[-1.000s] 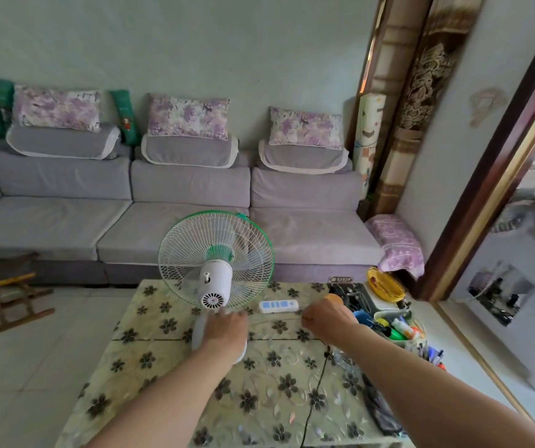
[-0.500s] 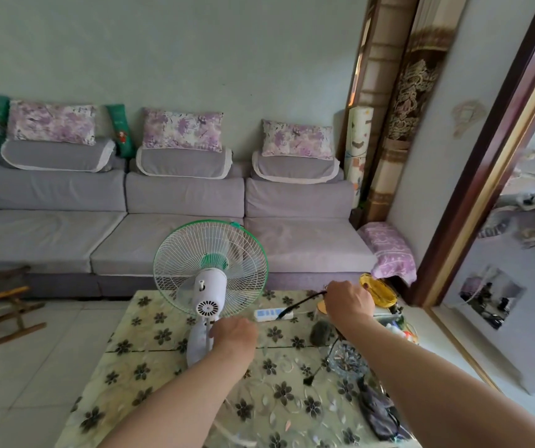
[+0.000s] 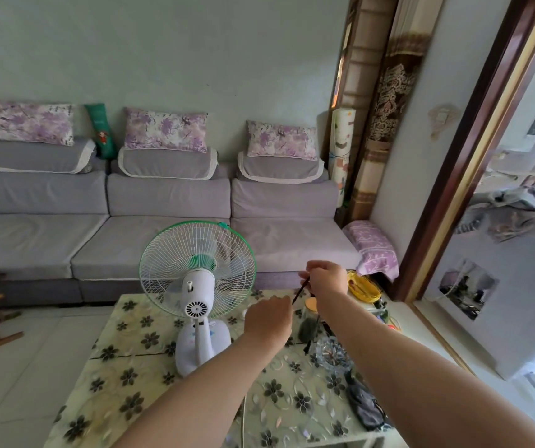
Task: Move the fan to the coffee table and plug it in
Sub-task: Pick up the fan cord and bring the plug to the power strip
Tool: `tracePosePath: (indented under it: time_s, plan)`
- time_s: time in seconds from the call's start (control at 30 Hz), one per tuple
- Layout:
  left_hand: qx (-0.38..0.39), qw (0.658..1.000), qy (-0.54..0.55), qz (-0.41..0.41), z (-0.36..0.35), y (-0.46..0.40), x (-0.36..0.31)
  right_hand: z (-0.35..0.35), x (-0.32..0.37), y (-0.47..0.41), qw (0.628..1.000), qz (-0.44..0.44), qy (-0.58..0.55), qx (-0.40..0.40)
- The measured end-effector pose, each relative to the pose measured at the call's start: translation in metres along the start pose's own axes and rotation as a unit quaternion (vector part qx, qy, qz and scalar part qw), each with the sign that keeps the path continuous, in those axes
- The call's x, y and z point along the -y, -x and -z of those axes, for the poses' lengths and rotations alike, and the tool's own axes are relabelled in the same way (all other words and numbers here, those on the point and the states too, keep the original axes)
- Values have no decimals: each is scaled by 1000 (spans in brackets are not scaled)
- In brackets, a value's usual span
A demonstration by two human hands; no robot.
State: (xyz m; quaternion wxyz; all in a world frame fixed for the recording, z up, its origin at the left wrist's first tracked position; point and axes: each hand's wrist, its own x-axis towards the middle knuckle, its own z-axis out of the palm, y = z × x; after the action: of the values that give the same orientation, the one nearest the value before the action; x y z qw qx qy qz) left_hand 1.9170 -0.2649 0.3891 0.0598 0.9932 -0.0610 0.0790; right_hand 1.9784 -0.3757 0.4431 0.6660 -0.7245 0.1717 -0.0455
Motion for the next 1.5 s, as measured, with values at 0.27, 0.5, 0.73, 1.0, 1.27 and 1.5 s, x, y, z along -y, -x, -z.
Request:
tracePosePath:
  time_s: [0.27, 0.5, 0.73, 1.0, 1.27, 1.5]
  plan:
    - [332, 938, -99, 19, -47, 32, 16, 14, 29, -26, 974, -61, -214, -36]
    - [20, 896, 439, 56, 33, -14, -26, -7, 25, -5, 947, -127, -292, 40]
    - [11, 935, 350, 55, 27, -19, -31, 3, 25, -17, 941, -106, -319, 31]
    - [-40, 950, 309, 25, 6, -36, -34, 0, 10, -39, 928, -90, -358, 49]
    - [10, 959, 280, 38, -32, -111, -30, -2, -6, -124, 993, -38, -102, 50]
    - [76, 997, 6, -13, -77, -198, 18, -37, -32, -242, 983, 7, 177, 57]
